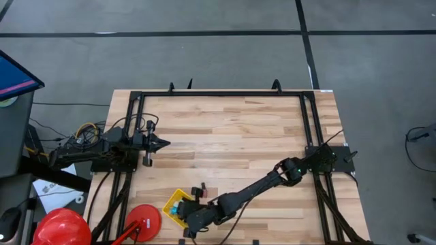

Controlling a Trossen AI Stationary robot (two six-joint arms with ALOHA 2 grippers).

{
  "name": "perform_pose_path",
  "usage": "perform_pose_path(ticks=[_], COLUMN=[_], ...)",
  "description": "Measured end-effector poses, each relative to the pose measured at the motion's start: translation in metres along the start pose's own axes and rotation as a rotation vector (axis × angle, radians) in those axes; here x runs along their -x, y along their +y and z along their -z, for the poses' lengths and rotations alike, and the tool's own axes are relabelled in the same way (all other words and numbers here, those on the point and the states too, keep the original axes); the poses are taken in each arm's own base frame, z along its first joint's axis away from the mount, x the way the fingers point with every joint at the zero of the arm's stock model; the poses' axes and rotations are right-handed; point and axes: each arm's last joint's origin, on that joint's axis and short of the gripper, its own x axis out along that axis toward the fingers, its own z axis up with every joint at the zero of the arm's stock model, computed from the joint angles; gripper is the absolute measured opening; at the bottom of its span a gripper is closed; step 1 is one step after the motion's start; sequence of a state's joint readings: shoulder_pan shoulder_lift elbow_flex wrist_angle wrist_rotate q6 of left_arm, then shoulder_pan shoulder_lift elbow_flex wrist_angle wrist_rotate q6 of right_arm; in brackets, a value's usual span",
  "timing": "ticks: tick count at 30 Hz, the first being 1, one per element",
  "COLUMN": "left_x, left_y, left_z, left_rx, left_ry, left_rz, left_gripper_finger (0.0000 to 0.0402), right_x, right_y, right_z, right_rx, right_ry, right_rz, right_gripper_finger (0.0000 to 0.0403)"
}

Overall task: Pick & Place Nail Polish
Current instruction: Put the light blue nail polish into the yellow basket

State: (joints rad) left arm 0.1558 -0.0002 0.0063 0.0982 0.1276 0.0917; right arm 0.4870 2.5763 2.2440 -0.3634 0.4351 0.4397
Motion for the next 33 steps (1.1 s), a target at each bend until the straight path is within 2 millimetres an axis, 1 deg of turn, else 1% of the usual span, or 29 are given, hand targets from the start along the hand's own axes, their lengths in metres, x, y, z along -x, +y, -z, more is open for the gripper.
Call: perform_pose_path(ticks=[4,16,19,21,27,33], left_x=[0.000,0.000,0.000,0.000,0.000,0.000], left_y=[0.000,0.000,0.000,0.000,0.000,0.000], left_z=[0.000,0.000,0.000,0.000,0.000,0.000], left_rx=[0.000,0.000,0.000,0.000,0.000,0.000], left_ry=[0.000,0.000,0.000,0.000,0.000,0.000], left_rz=[0.000,0.000,0.000,0.000,0.000,0.000], left_gripper_finger=[0.0001,0.0001,0.0001,0.0001,0.0001,0.0001], right_x=[-0.001,0.000,-0.005,-0.008,-0.012,-0.012], right_y=[-0.003,-0.001,0.000,0.000,0.001,0.001], right_z=[0.001,0.002,0.006,0.011,0.016,0.016], right_rx=[-0.061,-0.200,-0.224,-0.220,-0.220,-0.220], right_ry=[0.023,0.030,0.032,0.055,0.059,0.062], right_rz=[0.015,-0.005,-0.022,-0.025,-0.020,-0.021], right_gripper_finger=[0.0052,0.0052,0.0052,0.0052,0.0053,0.0057])
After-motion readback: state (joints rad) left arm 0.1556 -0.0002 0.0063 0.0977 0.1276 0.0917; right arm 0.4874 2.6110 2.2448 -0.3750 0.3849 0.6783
